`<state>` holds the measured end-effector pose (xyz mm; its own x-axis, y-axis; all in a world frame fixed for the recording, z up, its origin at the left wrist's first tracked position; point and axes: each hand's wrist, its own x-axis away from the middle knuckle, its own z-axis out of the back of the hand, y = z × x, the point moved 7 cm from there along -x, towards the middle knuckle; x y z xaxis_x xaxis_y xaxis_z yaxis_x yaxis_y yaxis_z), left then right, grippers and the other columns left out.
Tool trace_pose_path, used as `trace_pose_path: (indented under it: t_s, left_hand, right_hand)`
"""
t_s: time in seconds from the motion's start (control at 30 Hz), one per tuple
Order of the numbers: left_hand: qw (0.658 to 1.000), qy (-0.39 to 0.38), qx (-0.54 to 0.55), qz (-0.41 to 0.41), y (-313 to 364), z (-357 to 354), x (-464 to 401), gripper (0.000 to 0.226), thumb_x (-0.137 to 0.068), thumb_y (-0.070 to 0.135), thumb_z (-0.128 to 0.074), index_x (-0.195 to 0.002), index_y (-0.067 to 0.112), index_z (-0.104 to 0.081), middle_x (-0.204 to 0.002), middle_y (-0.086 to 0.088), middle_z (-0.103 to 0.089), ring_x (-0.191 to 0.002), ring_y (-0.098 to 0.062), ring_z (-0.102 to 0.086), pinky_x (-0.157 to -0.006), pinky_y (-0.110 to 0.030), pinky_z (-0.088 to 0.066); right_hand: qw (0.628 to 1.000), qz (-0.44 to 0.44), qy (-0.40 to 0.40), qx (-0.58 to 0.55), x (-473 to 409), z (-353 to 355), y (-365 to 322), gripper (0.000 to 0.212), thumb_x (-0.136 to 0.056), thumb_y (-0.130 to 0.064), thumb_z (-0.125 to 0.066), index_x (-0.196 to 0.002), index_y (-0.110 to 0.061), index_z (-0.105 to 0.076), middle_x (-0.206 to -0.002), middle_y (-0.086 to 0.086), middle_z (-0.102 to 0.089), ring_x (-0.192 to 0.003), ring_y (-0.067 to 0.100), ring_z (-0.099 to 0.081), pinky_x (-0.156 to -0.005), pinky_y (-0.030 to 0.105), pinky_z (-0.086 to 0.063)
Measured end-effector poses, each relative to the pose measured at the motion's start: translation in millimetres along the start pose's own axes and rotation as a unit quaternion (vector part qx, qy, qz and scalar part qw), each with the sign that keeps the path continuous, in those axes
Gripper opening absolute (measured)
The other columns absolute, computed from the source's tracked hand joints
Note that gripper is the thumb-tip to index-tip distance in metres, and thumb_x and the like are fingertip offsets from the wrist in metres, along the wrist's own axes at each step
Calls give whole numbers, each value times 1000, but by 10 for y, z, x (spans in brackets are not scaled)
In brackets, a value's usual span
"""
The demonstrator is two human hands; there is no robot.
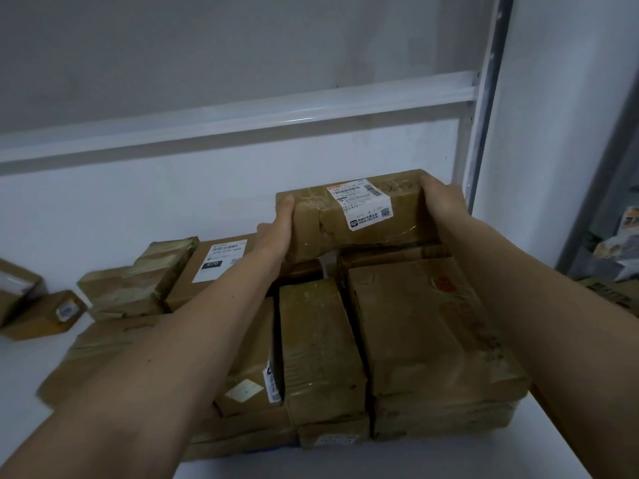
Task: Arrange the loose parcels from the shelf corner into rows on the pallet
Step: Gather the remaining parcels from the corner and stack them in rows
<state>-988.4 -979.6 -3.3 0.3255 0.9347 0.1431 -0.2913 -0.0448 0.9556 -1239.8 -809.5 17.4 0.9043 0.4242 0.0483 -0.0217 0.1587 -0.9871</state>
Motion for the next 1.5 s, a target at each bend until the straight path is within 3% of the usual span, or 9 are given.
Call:
trace_pose_path:
  t_s: [0.17,0.37,0.43,0.63,0.8,0.97,1.13,1.23,1.5]
  left_hand:
    - [999,10,-37,-39,121,118,23,95,-78,83,-31,-144,14,-37,-141,-9,-48,-123,-32,-49,-101,-42,-41]
    - [985,68,-124,-101,182,463,26,67,-94,63,-34,-127,8,-52,-130,-10,-55,-102,-25,-51,-84,-33,-36]
    - [978,80,-156,-109,181,590,39,58,-94,61,-34,-113,11,-56,-120,-7,-58,-104,-26,-53,-83,-32,-35]
    - [976,67,-181,-98,50,889,85,40,-92,56,-46,-66,25,-43,-71,8,-48,-68,-13,-52,-79,-36,-48]
    - [971,-1,-216,-100,-49,993,102,29,-85,55,-59,-76,30,-49,-93,8,-55,-98,-21,-57,-92,-44,-51]
    - [970,-24,-217,-108,-70,1062,107,27,-84,51,-63,-81,27,-51,-96,7,-55,-93,-17,-54,-91,-43,-51]
    - [964,-30,-227,-135,-27,1218,234,41,-88,42,-64,-119,16,-57,-120,-1,-57,-107,-19,-55,-86,-31,-48]
    - [939,1,-295,-178,-6,1564,343,35,-89,37,-63,-118,18,-61,-117,4,-61,-99,-12,-54,-73,-21,-42]
    - [856,68,-496,-127,-445,3265,565,32,-91,33,-59,-120,20,-60,-124,-2,-60,-108,-21,-57,-89,-33,-48]
  right_hand:
    - [967,165,96,170,210,5,-383,58,-90,-33,-51,-138,-6,-34,-137,15,-42,-125,33,-41,-102,45,-39]
    - [840,374,92,383,753,-534,-805,55,-89,-29,-51,-137,-3,-40,-141,20,-40,-133,34,-32,-115,46,-18]
    - [827,390,64,399,863,-725,-848,56,-89,-31,-52,-137,-6,-39,-143,18,-37,-136,32,-29,-115,46,-18]
    - [831,401,-10,384,1234,-1050,-842,48,-90,-25,-53,-134,-8,-44,-139,16,-41,-129,32,-35,-109,41,-28]
    - [814,359,-48,455,1372,-1175,-829,49,-92,-26,-51,-136,-8,-41,-137,18,-43,-126,36,-38,-108,44,-28]
    - [831,341,-60,436,1494,-1232,-804,48,-90,-22,-52,-135,-6,-40,-136,19,-40,-126,36,-34,-105,43,-29]
    - [834,397,-93,372,1775,-1556,-923,39,-92,-20,-53,-130,-11,-49,-132,13,-47,-122,29,-41,-98,40,-38]
    - [805,445,-170,355,2128,-2033,-970,33,-94,-22,-53,-125,-14,-54,-128,6,-55,-116,21,-50,-93,33,-43]
    - [681,495,-374,389,3445,-3600,-921,31,-93,-21,-53,-124,-15,-55,-125,4,-56,-109,19,-52,-89,28,-43]
